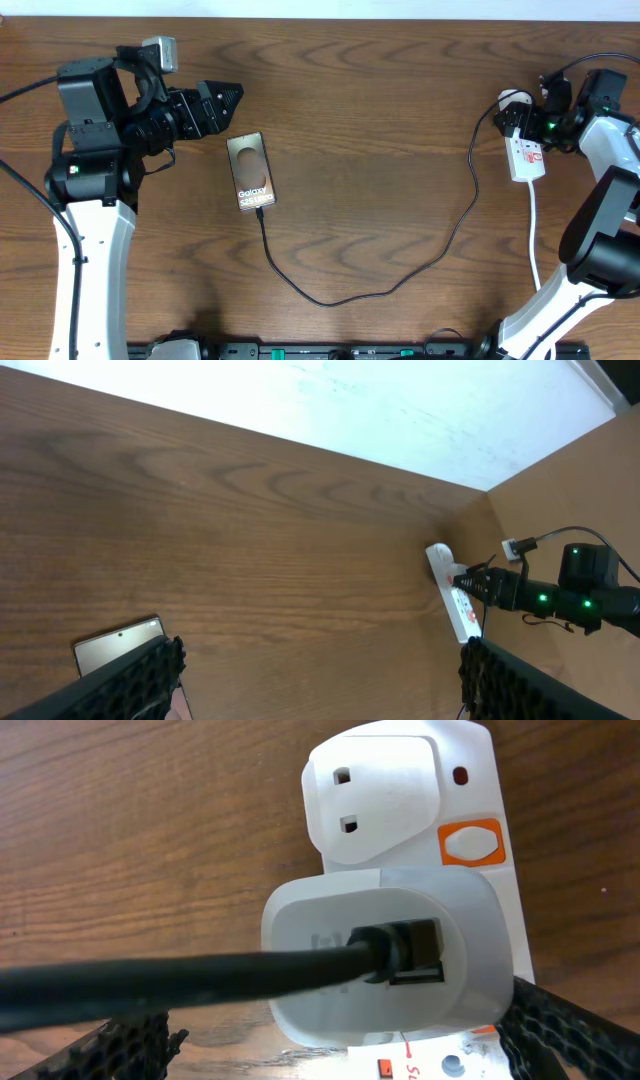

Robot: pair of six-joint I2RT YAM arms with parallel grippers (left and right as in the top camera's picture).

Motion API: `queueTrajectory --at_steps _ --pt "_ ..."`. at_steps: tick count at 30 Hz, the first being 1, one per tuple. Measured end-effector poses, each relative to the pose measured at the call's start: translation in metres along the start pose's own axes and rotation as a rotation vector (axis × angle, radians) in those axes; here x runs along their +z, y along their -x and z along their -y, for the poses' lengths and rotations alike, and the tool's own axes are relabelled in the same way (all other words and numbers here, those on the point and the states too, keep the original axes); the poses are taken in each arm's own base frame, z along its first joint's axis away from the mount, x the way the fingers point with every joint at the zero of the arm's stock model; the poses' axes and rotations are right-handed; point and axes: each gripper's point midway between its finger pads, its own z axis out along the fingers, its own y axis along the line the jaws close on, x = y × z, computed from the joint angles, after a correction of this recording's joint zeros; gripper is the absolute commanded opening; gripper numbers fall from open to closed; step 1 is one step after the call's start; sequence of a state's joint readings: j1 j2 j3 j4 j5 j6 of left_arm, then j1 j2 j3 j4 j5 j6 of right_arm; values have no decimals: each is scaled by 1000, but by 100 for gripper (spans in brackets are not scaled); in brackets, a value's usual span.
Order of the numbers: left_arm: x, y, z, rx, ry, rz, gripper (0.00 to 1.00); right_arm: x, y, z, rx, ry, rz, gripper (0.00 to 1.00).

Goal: Plug charger to phone and switch on socket

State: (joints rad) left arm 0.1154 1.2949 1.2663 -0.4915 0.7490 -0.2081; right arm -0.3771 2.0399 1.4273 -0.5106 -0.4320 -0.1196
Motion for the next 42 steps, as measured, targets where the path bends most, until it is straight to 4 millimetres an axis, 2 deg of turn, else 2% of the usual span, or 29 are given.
queueTrajectory --at_steps 15,24,42 --pt "0 -1 0 -2 0 -3 90 2 -3 0 47 -4 -7 99" --pt "0 -4 -5 -15 24 -12 90 10 0 1 47 14 2 99" --pt "0 -4 -6 -15 31 -11 90 9 0 0 60 21 -5 99"
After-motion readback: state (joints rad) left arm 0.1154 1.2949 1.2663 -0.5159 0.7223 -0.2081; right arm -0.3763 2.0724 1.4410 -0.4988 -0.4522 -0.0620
